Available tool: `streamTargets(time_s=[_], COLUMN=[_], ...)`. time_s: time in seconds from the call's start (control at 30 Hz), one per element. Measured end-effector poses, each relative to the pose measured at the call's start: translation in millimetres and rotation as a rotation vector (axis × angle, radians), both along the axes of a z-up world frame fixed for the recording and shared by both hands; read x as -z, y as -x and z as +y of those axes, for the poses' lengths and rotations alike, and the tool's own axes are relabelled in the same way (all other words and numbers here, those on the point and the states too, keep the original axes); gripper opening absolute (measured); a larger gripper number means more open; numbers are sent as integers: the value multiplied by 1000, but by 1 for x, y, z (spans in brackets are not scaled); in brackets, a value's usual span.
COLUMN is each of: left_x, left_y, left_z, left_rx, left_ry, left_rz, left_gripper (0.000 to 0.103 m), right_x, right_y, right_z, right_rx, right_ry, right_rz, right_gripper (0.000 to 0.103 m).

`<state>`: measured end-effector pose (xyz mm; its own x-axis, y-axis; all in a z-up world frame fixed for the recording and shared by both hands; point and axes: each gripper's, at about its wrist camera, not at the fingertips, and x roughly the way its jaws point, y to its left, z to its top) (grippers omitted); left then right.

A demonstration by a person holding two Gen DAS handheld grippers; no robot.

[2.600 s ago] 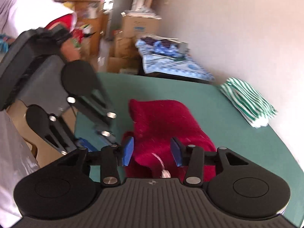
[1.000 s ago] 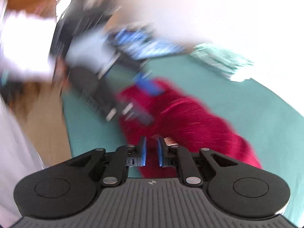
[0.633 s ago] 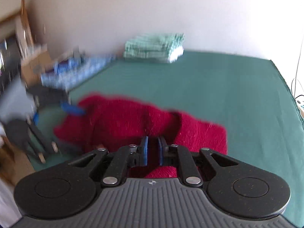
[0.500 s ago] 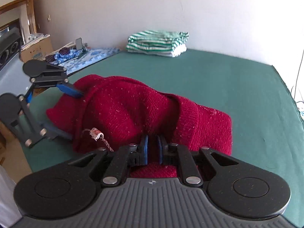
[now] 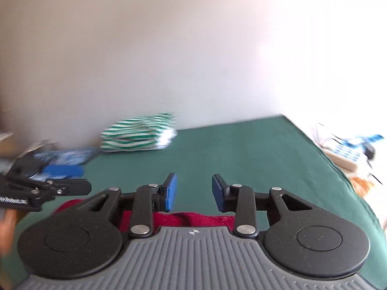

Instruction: Fold clothes

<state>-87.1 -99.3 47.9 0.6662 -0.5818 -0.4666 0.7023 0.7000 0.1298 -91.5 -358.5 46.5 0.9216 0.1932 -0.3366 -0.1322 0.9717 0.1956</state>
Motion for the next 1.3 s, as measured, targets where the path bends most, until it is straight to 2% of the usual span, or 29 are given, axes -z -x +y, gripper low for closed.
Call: streamTargets(time_s=[0.07,0.23,0.37,0.5,0.6,0.67,0.7,0.73,0.77,0.83,0.9,0.93,1.0,1.07,1.1,1.17,1.3], left_x=[13,47,72,69,53,41,30,22,18,10,4,7,15,25,28,32,41], left_y=[0,-1,-3,-11,-6,-1,4,8,10,15,18,17,11,3,0,-2,-14], left_z=[-3,-10,-15,-26,-18,-11,-3,6,15,32,49,55,68,80,83,87,93], left_rx=[-83,-290,-442,-437,-403,-386,-390,-393,-396,-401,-410,-417,-410,-391,-390,-397,-380], left_ry=[22,75,117,88,101,116,140,161,177,209,225,210,225,293,316,333,369], left_rz=[-2,-7,-8,-27,-43,-58,-73,-76,-57,-21,16,47,161,310,357,386,476], left_gripper=[25,28,28,28,30,48,53,63,75,85,82,78,76,77,77,86,90], right_x=[16,48,62,69,51,25,13,5,-1,-2,3,8,18,28,33,40,47], right_y=[-15,-13,-8,-7,-8,2,7,12,16,14,9,7,2,-2,-4,-5,-5], right_z=[22,32,27,23,25,7,-6,-22,-38,-68,-87,-96,-113,-131,-139,-143,-143], right_rx=[32,35,35,61,-3,-23,-24,-21,-21,-46,-75,-88,-115,-141,-151,-147,-155], right_ry=[13,122,142,73,145,74,22,-37,-93,-156,-165,-224,-343,-462,-516,-547,-607], right_rz=[38,137,115,93,96,63,42,55,77,221,349,396,489,582,626,664,711], right_gripper=[23,21,26,28,31,39,44,57,63,63,63,63,63,64,64,65,66])
